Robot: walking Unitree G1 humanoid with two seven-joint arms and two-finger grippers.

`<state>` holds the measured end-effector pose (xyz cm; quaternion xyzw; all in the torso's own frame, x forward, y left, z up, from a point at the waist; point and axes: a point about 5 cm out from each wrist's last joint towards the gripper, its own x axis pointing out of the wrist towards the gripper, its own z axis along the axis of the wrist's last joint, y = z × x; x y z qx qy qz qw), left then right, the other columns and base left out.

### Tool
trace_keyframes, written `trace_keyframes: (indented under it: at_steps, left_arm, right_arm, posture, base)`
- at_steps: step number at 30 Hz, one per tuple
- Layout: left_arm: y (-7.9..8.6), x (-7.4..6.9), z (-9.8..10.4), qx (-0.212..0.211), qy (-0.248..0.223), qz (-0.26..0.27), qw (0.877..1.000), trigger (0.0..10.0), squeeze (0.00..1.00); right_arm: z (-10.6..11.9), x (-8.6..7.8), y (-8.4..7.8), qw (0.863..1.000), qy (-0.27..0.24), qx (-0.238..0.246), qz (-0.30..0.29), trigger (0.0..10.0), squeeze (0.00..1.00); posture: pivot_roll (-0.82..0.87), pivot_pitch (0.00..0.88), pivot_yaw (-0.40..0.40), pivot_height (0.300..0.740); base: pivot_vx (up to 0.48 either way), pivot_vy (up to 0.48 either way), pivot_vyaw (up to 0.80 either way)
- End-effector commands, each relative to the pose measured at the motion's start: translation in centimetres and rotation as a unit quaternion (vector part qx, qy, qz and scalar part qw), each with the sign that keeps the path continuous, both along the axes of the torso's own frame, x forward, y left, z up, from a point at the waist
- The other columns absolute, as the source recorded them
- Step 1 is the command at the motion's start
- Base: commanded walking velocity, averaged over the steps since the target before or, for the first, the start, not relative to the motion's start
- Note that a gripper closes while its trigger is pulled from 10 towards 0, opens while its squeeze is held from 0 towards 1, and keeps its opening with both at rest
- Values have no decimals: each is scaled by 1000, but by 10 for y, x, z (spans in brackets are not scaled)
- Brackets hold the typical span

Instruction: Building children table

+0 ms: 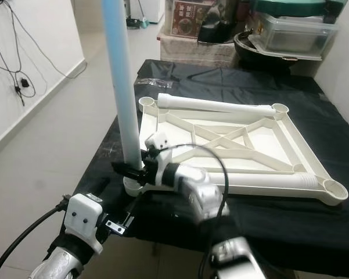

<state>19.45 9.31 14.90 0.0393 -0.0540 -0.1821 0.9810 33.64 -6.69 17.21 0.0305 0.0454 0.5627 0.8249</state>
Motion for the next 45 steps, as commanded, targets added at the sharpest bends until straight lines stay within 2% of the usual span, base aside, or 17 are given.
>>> trace_keyframes:
  at_steps: [1, 3, 5, 11, 19, 23, 26, 28, 31, 32, 33, 34, 36, 37, 41, 42, 45]
  left_arm:
    - [0, -1, -5, 6, 6, 2, 1000, 10000, 0]
    - [0, -1, -5, 7, 6, 3, 1000, 10000, 0]
    - [0, -1, -5, 8, 5, 2, 1000, 10000, 0]
    - [0, -2, -6, 9, 4, 1, 1000, 10000, 0]
    - [0, -1, -7, 10, 6, -2, 1000, 10000, 0]
    - [0, 0, -8, 12, 5, -5, 1000, 10000, 0]
    - [0, 1, -8, 13, 4, -5, 1000, 10000, 0]
    - [0, 1, -8, 15, 3, -7, 1000, 10000, 0]
    - [0, 1, -8, 17, 2, -7, 1000, 10000, 0]
    - [0, 1, -8, 17, 2, -7, 1000, 10000, 0]
    - [0, 1, -8, 18, 2, -7, 1000, 10000, 0]
    - [-1, 1, -7, 17, 2, -7, 1000, 10000, 0]
    - [-1, 1, -7, 17, 1, -8, 1000, 10000, 0]
    - [-1, 1, -7, 17, 2, -8, 1000, 10000, 0]
    - [-1, 1, -8, 17, 2, -7, 1000, 10000, 0]
    - [-1, 1, -8, 16, 2, -7, 1000, 10000, 0]
    - [-1, 1, -8, 15, 2, -8, 1000, 10000, 0]
  right_arm:
    - [-2, -4, 14, 998, 2, -4, 56, 10000, 0]
    - [0, -4, 17, 998, -3, -5, 63, 10000, 0]
    - [5, 1, 24, 998, -14, 8, 53, 0, 0]
    - [0, -3, 23, 999, -17, 26, 41, 0, 0]
    - [-11, 23, -3, 967, -28, -3, -255, 0, 0]
    - [-14, 24, -39, 873, -54, -42, -483, 0, 0]
    - [-15, 21, -47, 846, -58, -51, -527, 0, 0]
    - [-14, 13, -57, 791, -46, -51, -608, 0, 0]
    - [-16, 5, -51, 760, -11, -43, -649, 0, 0]
    - [-17, 4, -45, 759, -1, -41, -649, 0, 0]
    - [-17, 5, -32, 775, 6, -28, -632, 2627, 0]
    - [-16, 6, -22, 790, 6, -20, -612, 8824, 0]
    - [-16, 7, -16, 800, 5, -14, -599, 8824, 0]
    - [-15, 8, -7, 817, 2, 1, -576, 10000, 1000]
    - [-15, 8, -1, 833, -5, 14, -553, 10000, 1000]
    - [-15, 11, 0, 855, -3, 36, -517, 10000, 0]
    - [-14, 16, -3, 888, -5, 62, -456, 10000, 0]
  posture:
    - [132, 42, -71, 740]
    - [135, 40, -73, 740]
    - [138, 35, -73, 740]
    - [134, 29, -71, 740]
    - [123, 19, -64, 740]
    - [113, 16, -57, 740]
    - [114, 16, -55, 740]
    - [118, 17, -58, 740]
    - [122, 24, -59, 740]
    - [123, 25, -59, 740]
    - [123, 26, -56, 740]
    - [123, 28, -59, 740]
    - [124, 30, -61, 740]
    - [124, 32, -61, 740]
    - [122, 33, -59, 740]
    - [121, 35, -60, 740]
    - [119, 37, -60, 740]
  base:
    - [0, 0, 0]
    - [0, 0, 0]
    - [0, 0, 0]
    - [0, 0, 0]
    - [0, 0, 0]
    - [0, 0, 0]
    - [0, 0, 0]
    - [0, 0, 0]
    - [0, 0, 0]
    - [0, 0, 0]
    - [0, 0, 0]
    - [0, 0, 0]
    - [0, 0, 0]
    - [0, 0, 0]
    - [0, 0, 0]
    - [0, 0, 0]
    - [0, 0, 0]
